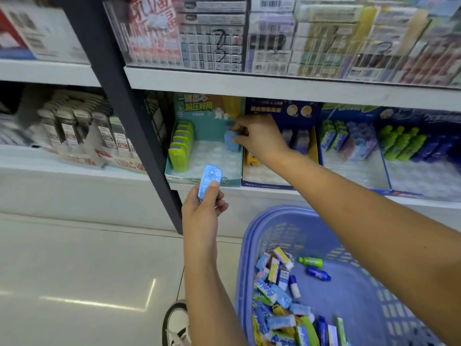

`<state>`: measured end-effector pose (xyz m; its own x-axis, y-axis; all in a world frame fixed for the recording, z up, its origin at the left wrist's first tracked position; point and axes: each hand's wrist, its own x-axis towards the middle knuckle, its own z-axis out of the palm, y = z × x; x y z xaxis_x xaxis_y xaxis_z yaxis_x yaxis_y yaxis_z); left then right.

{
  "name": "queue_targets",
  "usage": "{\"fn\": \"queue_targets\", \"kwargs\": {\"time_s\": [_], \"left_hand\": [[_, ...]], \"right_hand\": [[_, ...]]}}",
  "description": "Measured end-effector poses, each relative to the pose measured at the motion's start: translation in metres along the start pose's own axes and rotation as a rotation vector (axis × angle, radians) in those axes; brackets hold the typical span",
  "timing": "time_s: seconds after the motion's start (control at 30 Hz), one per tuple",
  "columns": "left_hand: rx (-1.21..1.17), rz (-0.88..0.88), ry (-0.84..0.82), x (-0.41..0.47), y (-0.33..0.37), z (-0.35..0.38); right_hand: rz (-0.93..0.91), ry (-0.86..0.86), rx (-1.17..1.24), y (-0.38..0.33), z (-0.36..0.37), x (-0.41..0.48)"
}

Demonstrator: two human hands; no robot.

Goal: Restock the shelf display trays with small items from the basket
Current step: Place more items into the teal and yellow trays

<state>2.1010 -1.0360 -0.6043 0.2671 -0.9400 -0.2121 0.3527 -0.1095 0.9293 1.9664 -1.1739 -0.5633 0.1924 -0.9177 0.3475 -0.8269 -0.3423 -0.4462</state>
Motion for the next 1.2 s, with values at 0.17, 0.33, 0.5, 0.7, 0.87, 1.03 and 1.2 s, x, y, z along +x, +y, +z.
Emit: {"fn": "queue_targets", "kwargs": {"time_s": [0.17,0.33,0.5,0.7,0.87,1.03,1.2], "left_hand": [[0.025,-0.01,-0.014,0.001,-0.004,0.001],[0.104,0.022,-0.002,0.001,-0.005,0.006],[0.267,0.128,-0.015,0.005,0.004,0.014],[0.278,0.265,-0.013,0.014,0.014,0.023],[0.416,0.364,-0.02,0.015,0.017,0.031],[1.072,0.487,-0.152,0.018,0.005,0.036],[1.218,0.522,-0.166,0.02,-0.002,0.033]], "right_hand": [[-0.054,-0.059,-0.097,0.002,-0.009,0.001],[-0.02,-0.132,-0.286,-0.001,-0.004,0.008],[-0.053,-0.261,-0.371,-0.014,-0.019,0.005],[0.109,-0.351,0.627,-0.038,-0.045,-0.04],[0.163,-0.194,0.609,-0.03,-0.047,-0.03],[0.103,-0.093,0.198,-0.011,-0.028,-0.011],[0.033,-0.121,0.032,-0.008,-0.015,-0.008]]}}
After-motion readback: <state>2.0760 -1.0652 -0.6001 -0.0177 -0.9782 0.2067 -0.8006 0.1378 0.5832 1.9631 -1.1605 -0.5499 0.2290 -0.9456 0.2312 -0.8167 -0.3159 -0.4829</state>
